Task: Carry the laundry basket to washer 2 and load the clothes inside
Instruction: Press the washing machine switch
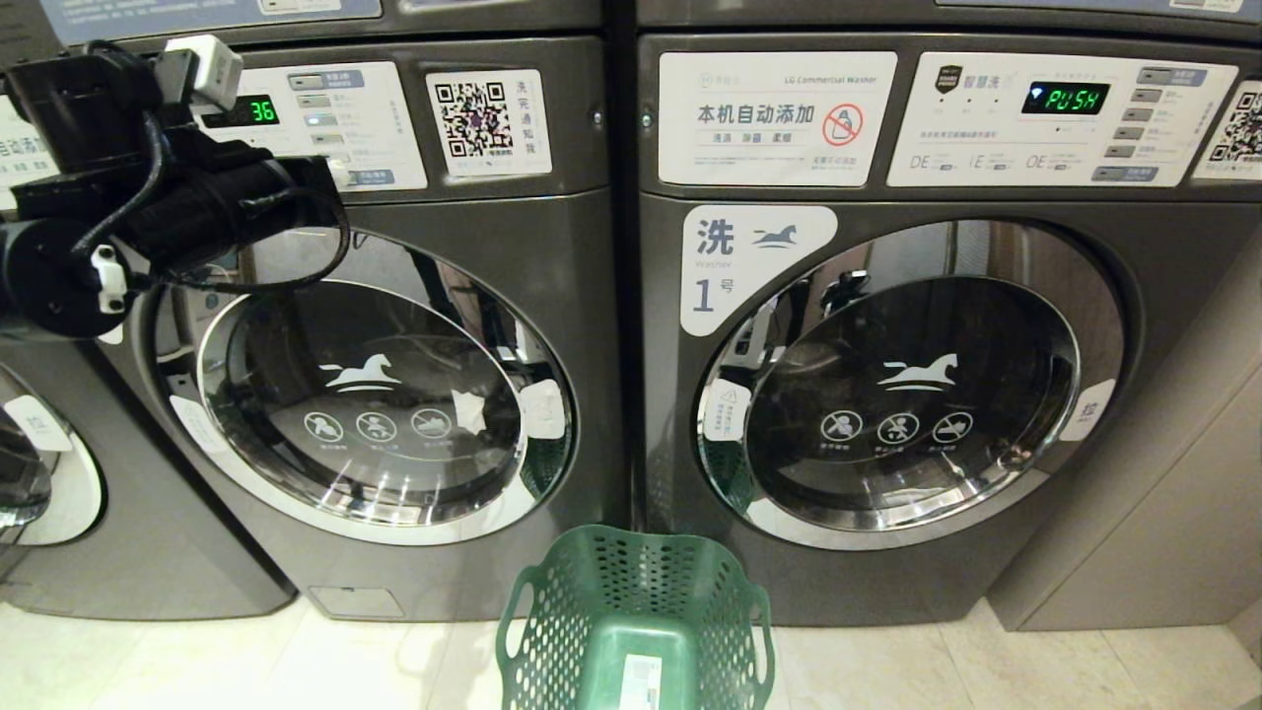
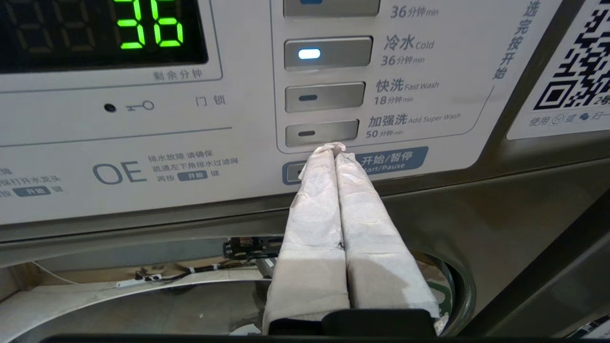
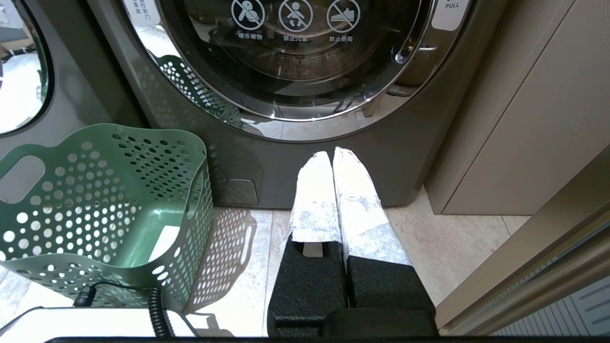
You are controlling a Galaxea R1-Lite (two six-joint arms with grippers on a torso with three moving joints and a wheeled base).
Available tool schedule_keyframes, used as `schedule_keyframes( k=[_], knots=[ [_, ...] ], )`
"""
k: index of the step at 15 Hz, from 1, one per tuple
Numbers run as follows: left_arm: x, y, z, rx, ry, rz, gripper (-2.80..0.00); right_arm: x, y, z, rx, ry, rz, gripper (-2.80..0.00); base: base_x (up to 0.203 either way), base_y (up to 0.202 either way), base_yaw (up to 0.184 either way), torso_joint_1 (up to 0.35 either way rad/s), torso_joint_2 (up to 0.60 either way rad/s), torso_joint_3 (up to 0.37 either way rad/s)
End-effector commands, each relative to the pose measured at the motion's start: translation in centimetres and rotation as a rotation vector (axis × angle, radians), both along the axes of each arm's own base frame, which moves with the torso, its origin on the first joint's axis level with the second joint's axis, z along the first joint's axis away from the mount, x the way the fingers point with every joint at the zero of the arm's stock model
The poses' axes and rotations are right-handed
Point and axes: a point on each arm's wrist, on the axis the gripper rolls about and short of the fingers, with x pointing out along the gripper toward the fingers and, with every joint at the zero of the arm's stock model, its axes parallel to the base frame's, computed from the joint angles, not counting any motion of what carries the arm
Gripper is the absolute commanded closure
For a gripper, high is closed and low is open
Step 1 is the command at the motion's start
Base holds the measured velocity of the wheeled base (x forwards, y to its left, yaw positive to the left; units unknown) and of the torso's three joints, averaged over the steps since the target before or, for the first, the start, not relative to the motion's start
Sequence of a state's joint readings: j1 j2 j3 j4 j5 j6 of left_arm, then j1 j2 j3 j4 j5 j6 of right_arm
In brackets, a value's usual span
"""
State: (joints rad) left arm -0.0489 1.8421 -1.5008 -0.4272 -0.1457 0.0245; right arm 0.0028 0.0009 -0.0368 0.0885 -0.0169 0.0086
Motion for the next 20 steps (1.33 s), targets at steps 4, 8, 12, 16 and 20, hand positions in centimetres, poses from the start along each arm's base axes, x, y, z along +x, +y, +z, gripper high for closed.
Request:
schedule_keyframes(
  k=[4,8,12,16,20],
  knots=[
    [-4.0,0.2,0.8,0.000,0.005,0.000,0.00,0.0,0.0,0.0,0.004,0.001,-0.001,0.00,0.000,0.000,0.000,0.000,0.00,0.000],
    [-4.0,0.4,0.6,0.001,0.011,0.004,0.00,0.0,0.0,0.0,0.005,0.001,-0.001,0.00,0.000,0.000,0.000,0.000,0.00,0.000],
    [-3.0,0.3,0.2,0.001,0.018,0.002,0.00,0.0,0.0,0.0,0.005,0.001,-0.003,0.00,0.000,0.000,0.000,0.000,0.00,0.000],
    [-2.0,0.3,0.1,0.003,0.016,0.003,0.00,0.0,0.0,0.0,0.005,0.001,-0.003,0.00,0.000,0.000,0.000,0.000,0.00,0.000],
    [-1.1,0.2,0.0,0.002,0.014,0.002,0.00,0.0,0.0,0.0,0.005,0.001,-0.003,0.00,0.000,0.000,0.000,0.000,0.00,0.000]
  ],
)
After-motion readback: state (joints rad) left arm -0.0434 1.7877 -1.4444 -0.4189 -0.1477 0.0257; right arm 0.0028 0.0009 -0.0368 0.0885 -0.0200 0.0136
